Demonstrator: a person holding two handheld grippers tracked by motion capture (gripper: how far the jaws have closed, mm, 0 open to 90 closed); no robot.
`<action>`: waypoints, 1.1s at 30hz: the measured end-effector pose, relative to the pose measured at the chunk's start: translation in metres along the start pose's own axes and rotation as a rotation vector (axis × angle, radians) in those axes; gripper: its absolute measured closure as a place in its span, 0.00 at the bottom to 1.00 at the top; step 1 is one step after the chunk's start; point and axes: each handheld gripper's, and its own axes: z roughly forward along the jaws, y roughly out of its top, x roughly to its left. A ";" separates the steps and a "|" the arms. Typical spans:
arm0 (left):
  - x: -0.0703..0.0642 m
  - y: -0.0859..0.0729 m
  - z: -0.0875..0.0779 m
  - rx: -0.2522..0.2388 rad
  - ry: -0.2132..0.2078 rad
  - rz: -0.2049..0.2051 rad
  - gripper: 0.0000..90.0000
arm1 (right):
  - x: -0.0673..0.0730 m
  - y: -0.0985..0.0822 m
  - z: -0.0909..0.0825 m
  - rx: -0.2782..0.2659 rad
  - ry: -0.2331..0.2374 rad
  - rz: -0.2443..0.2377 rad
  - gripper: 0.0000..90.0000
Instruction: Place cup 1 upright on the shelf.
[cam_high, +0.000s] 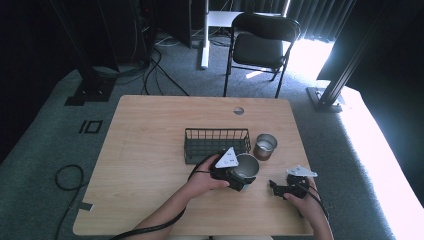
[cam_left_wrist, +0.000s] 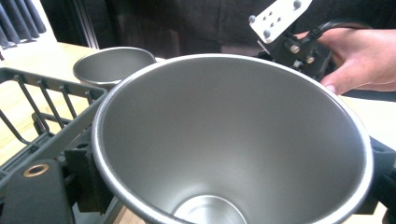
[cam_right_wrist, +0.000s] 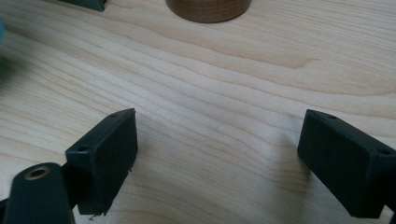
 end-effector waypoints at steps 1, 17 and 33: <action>0.000 0.000 0.000 0.000 0.000 0.000 0.15 | 0.000 0.000 0.000 0.000 0.000 0.000 0.13; 0.007 0.027 -0.035 -0.060 0.001 0.011 0.15 | 0.000 0.000 0.000 0.000 0.000 0.000 0.13; 0.035 0.052 -0.075 -0.125 0.085 0.001 0.15 | 0.000 0.000 0.000 -0.001 0.000 0.000 0.13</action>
